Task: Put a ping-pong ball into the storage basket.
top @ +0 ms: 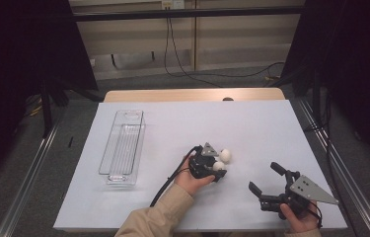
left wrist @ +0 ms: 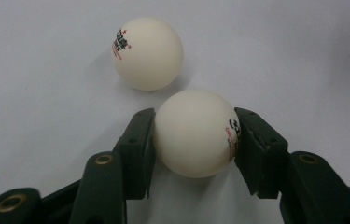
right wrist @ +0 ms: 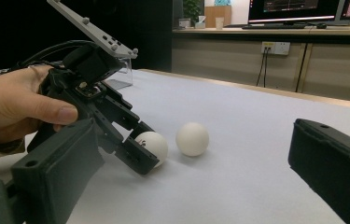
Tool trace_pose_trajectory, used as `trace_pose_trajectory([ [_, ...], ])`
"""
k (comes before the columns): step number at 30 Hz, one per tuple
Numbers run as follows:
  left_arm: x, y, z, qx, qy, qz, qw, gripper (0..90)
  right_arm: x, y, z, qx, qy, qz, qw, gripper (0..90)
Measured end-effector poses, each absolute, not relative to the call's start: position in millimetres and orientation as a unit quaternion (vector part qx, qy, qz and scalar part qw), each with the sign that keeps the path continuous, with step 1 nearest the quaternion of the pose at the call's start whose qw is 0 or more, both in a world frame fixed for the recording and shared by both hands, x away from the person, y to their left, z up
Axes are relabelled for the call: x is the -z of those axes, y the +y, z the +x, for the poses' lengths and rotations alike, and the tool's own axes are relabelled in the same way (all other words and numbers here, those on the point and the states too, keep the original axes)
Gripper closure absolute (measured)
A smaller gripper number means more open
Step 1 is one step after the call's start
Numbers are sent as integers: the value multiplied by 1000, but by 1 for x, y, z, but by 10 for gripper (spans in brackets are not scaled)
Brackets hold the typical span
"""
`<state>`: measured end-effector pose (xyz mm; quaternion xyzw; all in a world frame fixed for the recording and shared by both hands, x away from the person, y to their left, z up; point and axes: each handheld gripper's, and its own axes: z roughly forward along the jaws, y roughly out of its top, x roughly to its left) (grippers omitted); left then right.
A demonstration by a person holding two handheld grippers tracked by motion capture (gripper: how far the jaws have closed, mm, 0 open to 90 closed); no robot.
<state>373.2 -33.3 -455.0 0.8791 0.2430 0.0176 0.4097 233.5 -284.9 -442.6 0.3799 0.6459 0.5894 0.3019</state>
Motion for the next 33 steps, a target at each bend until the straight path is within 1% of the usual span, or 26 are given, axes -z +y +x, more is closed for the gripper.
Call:
trace_pose_trajectory([
  [17,447,-28,371,-1,242,877,416,510,442,-285,233,-590,646,378,302,14],
  [33,439,-17,372,1,242,878,412,509,442,-284,233,-590,646,377,302,14],
])
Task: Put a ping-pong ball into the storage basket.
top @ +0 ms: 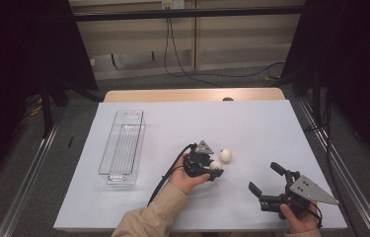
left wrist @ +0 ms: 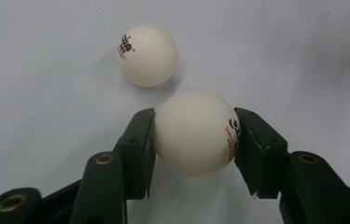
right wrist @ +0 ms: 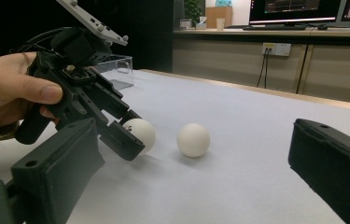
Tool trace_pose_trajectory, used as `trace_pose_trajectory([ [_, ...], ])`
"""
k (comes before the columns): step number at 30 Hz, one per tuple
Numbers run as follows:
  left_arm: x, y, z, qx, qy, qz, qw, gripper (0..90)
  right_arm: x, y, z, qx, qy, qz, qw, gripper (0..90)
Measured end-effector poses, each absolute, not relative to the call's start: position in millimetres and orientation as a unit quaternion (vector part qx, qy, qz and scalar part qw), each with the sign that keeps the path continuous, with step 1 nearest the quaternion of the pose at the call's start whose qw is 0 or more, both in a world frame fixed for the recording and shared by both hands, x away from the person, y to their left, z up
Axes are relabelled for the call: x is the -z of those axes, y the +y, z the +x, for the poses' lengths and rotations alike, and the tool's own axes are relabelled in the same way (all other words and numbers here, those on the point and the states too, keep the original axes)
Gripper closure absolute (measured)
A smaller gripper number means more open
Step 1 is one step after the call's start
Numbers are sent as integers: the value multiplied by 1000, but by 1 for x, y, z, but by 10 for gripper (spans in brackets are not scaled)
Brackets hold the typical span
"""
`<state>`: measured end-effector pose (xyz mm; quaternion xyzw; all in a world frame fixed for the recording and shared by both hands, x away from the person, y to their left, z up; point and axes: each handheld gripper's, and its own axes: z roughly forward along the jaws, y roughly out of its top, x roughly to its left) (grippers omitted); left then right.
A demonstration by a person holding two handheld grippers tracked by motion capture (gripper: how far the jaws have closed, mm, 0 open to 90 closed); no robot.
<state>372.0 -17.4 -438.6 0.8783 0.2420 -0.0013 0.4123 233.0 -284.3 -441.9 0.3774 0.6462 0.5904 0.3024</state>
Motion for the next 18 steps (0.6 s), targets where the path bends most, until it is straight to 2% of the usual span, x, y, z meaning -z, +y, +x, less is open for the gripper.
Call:
trace_pose_trajectory([
  [18,432,-8,372,4,244,877,414,509,442,-284,233,-591,646,377,302,14],
])
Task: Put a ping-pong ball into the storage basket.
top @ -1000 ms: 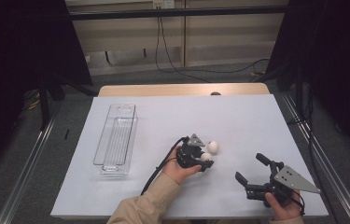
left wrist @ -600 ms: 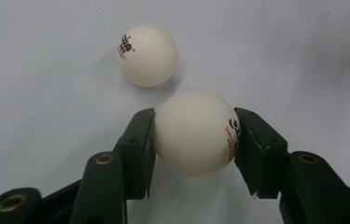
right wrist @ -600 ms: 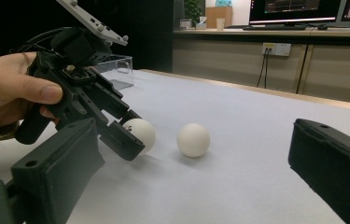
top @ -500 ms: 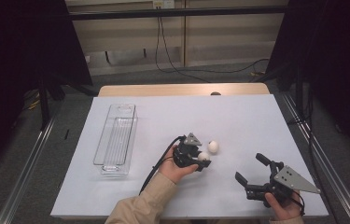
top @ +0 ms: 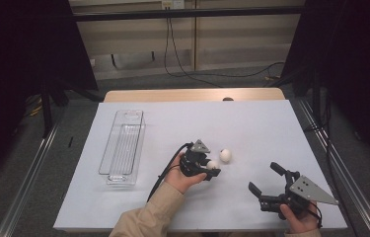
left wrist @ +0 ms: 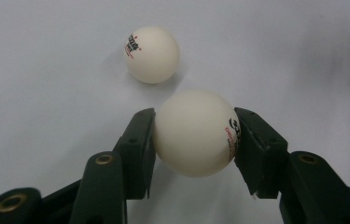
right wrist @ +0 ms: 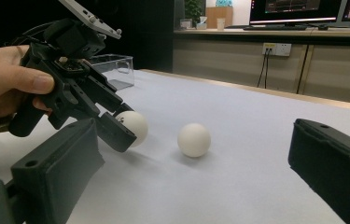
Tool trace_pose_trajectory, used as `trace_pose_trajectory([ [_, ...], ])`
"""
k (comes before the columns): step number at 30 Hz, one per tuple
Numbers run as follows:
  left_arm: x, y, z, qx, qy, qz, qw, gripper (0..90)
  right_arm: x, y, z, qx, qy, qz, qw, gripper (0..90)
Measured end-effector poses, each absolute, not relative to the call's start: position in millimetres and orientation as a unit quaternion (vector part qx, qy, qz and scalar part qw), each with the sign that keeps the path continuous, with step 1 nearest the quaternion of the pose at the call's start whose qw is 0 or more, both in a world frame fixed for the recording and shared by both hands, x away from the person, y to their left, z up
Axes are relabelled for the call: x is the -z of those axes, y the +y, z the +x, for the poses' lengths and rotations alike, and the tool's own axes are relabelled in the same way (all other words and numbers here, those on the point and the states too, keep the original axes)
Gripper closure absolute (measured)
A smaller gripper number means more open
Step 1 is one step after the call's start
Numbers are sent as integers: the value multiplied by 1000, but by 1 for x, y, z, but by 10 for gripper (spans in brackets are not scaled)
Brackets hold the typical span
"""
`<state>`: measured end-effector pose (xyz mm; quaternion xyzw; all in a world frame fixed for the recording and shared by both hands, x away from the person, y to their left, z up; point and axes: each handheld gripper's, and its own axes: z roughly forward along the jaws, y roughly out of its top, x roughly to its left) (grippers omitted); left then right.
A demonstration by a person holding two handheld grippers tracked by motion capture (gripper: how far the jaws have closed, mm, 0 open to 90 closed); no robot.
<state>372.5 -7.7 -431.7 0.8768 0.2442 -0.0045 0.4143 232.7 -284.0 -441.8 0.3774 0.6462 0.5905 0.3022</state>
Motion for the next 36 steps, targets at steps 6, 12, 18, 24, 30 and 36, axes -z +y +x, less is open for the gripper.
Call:
trace_pose_trajectory([
  [6,431,-6,373,6,244,878,412,509,442,-284,233,-591,646,377,302,14],
  [12,430,-4,373,6,246,877,413,509,442,-284,233,-591,646,377,303,13],
  [18,428,-2,374,6,247,876,413,510,441,-284,233,-591,646,377,303,14],
  [24,428,0,374,6,250,876,413,509,441,-284,233,-591,646,377,304,14],
  [30,427,2,374,7,250,876,413,509,441,-284,233,-591,646,376,303,14],
  [36,424,6,375,6,258,872,417,509,441,-284,232,-593,645,375,302,14],
])
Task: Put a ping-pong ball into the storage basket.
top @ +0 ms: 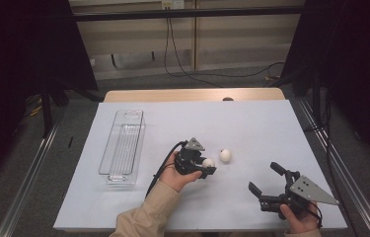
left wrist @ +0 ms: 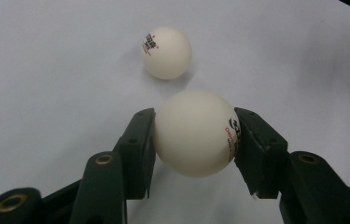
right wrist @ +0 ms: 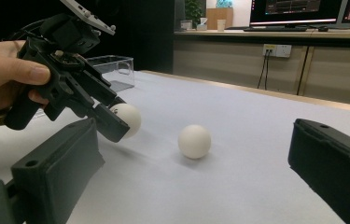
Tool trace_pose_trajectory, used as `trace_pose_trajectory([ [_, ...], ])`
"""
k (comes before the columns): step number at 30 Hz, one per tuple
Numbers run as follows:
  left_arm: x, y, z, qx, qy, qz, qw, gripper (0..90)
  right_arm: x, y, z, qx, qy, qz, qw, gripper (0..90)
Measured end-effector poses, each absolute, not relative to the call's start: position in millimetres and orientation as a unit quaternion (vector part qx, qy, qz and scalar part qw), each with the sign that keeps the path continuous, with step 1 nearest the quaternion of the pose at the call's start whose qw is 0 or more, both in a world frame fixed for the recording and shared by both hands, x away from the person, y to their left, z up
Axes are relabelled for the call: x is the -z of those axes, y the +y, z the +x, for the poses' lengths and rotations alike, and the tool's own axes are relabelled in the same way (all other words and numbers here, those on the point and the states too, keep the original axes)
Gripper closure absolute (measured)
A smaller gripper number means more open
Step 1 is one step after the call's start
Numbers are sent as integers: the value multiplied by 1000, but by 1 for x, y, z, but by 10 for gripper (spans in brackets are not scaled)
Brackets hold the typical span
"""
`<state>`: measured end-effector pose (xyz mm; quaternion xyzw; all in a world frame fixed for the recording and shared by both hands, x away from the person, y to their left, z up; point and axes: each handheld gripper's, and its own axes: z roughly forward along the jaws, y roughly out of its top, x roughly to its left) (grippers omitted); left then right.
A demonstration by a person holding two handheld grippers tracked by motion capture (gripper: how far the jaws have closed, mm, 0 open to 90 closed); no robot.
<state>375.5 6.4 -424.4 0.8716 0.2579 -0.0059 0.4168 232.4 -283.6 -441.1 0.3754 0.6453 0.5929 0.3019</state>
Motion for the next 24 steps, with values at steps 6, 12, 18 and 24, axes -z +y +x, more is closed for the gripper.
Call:
trace_pose_trajectory([
  [6,423,10,377,7,266,869,417,509,441,-283,233,-593,646,374,301,14],
  [12,422,14,378,4,268,867,419,509,441,-283,233,-593,647,374,301,14],
  [18,419,17,379,5,270,866,420,509,441,-283,232,-594,646,374,301,14],
  [24,418,21,380,5,280,863,420,509,441,-283,232,-593,646,374,301,14],
])
